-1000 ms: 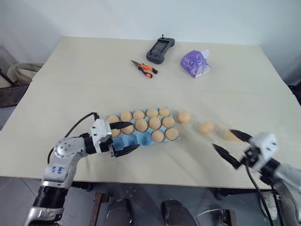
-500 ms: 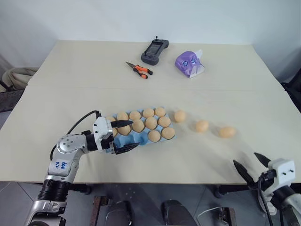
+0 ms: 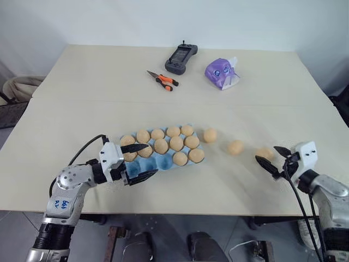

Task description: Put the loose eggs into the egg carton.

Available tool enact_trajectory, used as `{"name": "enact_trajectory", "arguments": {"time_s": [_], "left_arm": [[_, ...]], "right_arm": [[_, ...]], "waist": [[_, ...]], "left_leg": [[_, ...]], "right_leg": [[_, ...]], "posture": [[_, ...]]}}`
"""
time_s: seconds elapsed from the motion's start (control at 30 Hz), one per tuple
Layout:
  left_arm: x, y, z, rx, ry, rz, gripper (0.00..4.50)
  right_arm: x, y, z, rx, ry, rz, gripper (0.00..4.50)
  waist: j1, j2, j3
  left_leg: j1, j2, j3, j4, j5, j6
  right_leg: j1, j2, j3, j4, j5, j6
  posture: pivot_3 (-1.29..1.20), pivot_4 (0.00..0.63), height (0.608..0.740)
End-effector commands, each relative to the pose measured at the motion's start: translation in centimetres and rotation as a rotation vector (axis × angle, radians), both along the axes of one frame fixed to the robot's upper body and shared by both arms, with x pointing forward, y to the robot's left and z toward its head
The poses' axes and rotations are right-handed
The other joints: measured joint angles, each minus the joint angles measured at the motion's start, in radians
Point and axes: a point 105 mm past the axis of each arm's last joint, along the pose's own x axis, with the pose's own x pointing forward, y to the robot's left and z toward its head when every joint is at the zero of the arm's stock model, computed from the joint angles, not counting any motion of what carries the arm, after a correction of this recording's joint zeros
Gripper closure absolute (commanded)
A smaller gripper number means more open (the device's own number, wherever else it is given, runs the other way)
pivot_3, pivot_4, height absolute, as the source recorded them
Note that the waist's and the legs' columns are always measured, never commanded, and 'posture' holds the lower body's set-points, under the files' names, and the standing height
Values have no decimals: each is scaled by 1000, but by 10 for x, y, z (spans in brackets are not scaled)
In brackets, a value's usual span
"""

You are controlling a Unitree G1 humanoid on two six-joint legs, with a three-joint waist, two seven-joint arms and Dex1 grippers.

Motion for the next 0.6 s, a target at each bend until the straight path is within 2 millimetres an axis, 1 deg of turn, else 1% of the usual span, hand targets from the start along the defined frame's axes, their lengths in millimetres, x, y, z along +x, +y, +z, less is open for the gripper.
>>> {"name": "enact_trajectory", "arguments": {"time_s": [0.03, 0.13, 0.17, 0.23, 0.3, 0.33, 0.4, 0.43, 0.47, 0.5, 0.53, 0.57, 0.6], "left_arm": [[-5, 2, 12, -9, -40, 10, 0], [-6, 5, 13, -6, -43, 31, 0], [-6, 8, 13, -5, -46, 46, 0], [-6, 11, 13, -5, -49, 66, 0], [-6, 18, 14, -15, -52, 107, 0], [-7, 24, 14, -19, -50, 135, 0], [-9, 34, 12, -25, -46, 186, 0], [-10, 36, 11, -27, -45, 201, 0], [-12, 41, 9, -23, -41, 224, 0], [-13, 44, 8, -20, -38, 238, 0], [-14, 46, 7, -18, -37, 246, 0], [-17, 51, 4, -15, -30, 268, 0], [-21, 54, 1, -12, -24, 285, 0]], "right_arm": [[5, 3, 3, -27, -14, 33, 668], [5, 10, 5, -22, -38, 67, 1664], [4, 16, 11, -10, -57, 92, 1943], [3, 23, 22, -7, -100, 128, 1943], [3, 38, 43, 6, -172, 182, 1943], [3, 53, 57, 13, -208, 244, 1943], [0, 78, 76, 24, -248, 340, 1943], [-1, 86, 81, 26, -257, 368, 1943], [-2, 103, 88, 42, -267, 430, 1943], [-4, 115, 94, 52, -272, 474, 1943], [-5, 123, 97, 59, -272, 500, 1943], [-7, 143, 101, 85, -265, 570, 1943], [-10, 166, 99, 79, -241, 650, 1943]], "waist": [[0, 0, 0], [0, 0, 0], [0, 0, 0], [0, 0, 0], [-2, 1, 1], [-4, 1, 1], [-9, 2, 1], [-11, 2, 1], [-9, 2, 1], [-9, 2, 1], [-9, 2, 1], [-5, 2, 1], [-3, 1, 1]], "left_leg": [[0, 0, 0, 0, 0, 0], [0, 0, 0, 1, 0, 0], [0, 0, 0, 1, 0, 0], [0, 0, 0, 1, 0, 0], [0, 0, 0, 1, 0, 0], [0, 0, 0, 1, 0, 0], [0, 1, 1, 0, 0, -1], [0, 2, 1, 0, -1, -1], [0, 3, 0, 0, -1, -2], [0, 4, -1, 0, -1, -2], [0, 4, -1, 0, -1, -3], [0, 4, -1, -1, -1, -3], [-1, 4, -1, -1, -1, -3]], "right_leg": [[0, 0, 0, 0, 0, 0], [0, 0, 0, 0, 0, 0], [0, 0, 0, 0, 0, 0], [0, 0, 0, 0, 0, 0], [0, 0, 0, 0, 0, 0], [0, 0, 0, 0, 0, 0], [-1, 0, 1, 1, 0, 0], [-1, 0, 1, 1, 0, 0], [-1, 0, 1, 1, 0, 0], [-1, 0, 0, 1, 0, 0], [-1, 0, 0, 1, 0, 0], [-1, 0, 0, 1, 0, 0], [-1, 0, 0, 1, 0, -1]], "posture": [[0, 150, 740], [0, 150, 740], [0, 150, 740], [0, 150, 740], [0, 150, 740], [0, 150, 740], [0, 150, 740], [0, 150, 740], [0, 150, 740], [0, 150, 740], [0, 150, 740], [0, 150, 740], [0, 150, 740]]}}
